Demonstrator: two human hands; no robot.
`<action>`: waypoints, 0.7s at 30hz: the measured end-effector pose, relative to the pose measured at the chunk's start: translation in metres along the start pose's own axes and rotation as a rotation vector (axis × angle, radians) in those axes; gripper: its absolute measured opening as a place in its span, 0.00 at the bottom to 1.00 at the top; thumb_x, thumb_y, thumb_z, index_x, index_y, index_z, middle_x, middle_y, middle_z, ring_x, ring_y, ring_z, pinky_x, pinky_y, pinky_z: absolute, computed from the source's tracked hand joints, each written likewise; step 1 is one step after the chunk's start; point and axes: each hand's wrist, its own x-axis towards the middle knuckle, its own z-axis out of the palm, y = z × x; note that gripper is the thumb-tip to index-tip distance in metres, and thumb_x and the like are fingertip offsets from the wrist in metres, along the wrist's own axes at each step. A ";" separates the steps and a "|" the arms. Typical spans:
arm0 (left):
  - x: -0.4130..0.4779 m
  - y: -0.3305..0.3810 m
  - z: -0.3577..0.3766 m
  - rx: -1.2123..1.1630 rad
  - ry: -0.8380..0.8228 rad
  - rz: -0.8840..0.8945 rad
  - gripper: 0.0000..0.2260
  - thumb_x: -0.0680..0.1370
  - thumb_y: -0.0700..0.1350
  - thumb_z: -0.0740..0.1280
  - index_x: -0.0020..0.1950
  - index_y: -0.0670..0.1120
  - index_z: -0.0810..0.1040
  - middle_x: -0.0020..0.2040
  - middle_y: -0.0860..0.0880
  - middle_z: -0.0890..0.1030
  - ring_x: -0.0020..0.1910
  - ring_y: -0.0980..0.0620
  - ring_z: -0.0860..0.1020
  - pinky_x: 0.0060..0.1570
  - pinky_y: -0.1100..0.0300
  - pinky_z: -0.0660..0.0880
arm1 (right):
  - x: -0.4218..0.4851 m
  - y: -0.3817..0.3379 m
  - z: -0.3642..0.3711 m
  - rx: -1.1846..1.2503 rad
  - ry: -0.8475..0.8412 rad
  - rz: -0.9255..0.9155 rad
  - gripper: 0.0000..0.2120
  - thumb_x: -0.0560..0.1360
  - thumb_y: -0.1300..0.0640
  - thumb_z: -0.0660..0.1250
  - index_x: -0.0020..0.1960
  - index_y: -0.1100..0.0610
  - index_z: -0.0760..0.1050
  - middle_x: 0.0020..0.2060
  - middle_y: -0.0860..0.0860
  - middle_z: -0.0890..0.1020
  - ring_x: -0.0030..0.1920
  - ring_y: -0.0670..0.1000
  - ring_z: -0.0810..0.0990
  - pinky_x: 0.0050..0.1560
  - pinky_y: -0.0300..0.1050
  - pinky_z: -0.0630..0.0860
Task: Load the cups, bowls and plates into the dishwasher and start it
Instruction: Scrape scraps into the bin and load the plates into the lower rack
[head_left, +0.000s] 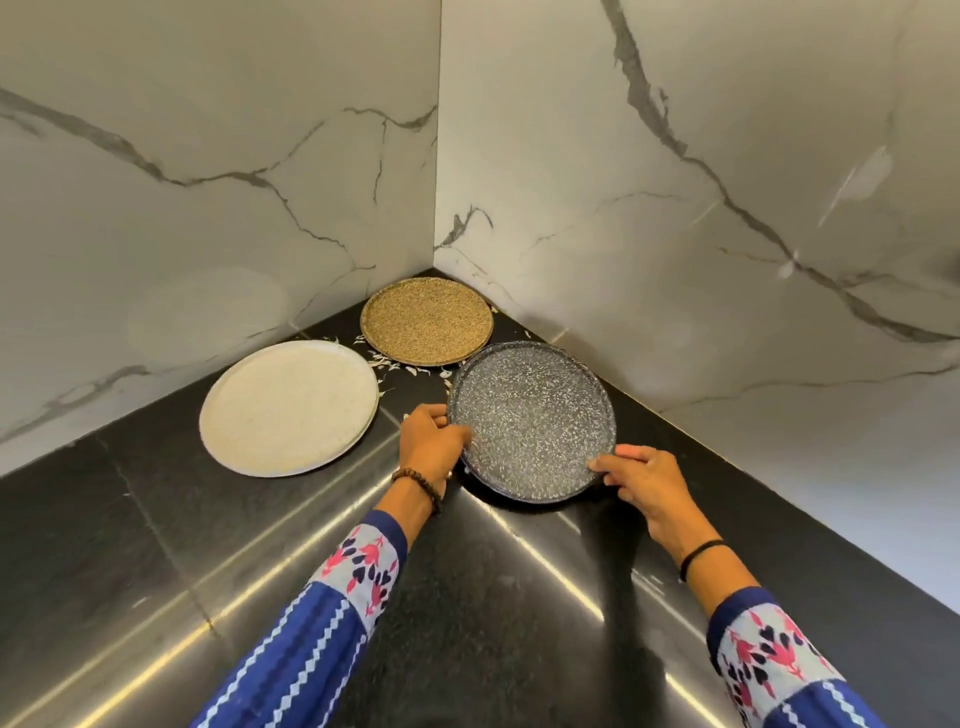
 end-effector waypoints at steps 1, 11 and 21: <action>-0.007 -0.002 -0.004 -0.028 0.005 -0.004 0.15 0.69 0.30 0.71 0.52 0.43 0.75 0.47 0.45 0.79 0.43 0.51 0.78 0.44 0.55 0.78 | -0.013 0.003 -0.003 0.009 -0.013 0.000 0.20 0.69 0.65 0.77 0.59 0.61 0.75 0.39 0.56 0.81 0.38 0.50 0.78 0.38 0.43 0.72; -0.117 0.007 -0.032 -0.217 -0.278 -0.113 0.29 0.71 0.59 0.65 0.67 0.45 0.72 0.64 0.49 0.76 0.60 0.45 0.75 0.30 0.51 0.81 | -0.152 0.022 -0.042 0.205 -0.025 -0.224 0.20 0.74 0.70 0.70 0.63 0.57 0.73 0.46 0.56 0.86 0.39 0.52 0.83 0.39 0.42 0.78; -0.217 -0.007 -0.064 -0.241 -0.478 -0.192 0.28 0.79 0.64 0.58 0.73 0.48 0.68 0.72 0.45 0.70 0.68 0.38 0.69 0.32 0.39 0.78 | -0.287 0.079 -0.047 0.535 0.080 -0.130 0.16 0.78 0.46 0.68 0.60 0.55 0.78 0.54 0.54 0.85 0.41 0.53 0.81 0.43 0.45 0.78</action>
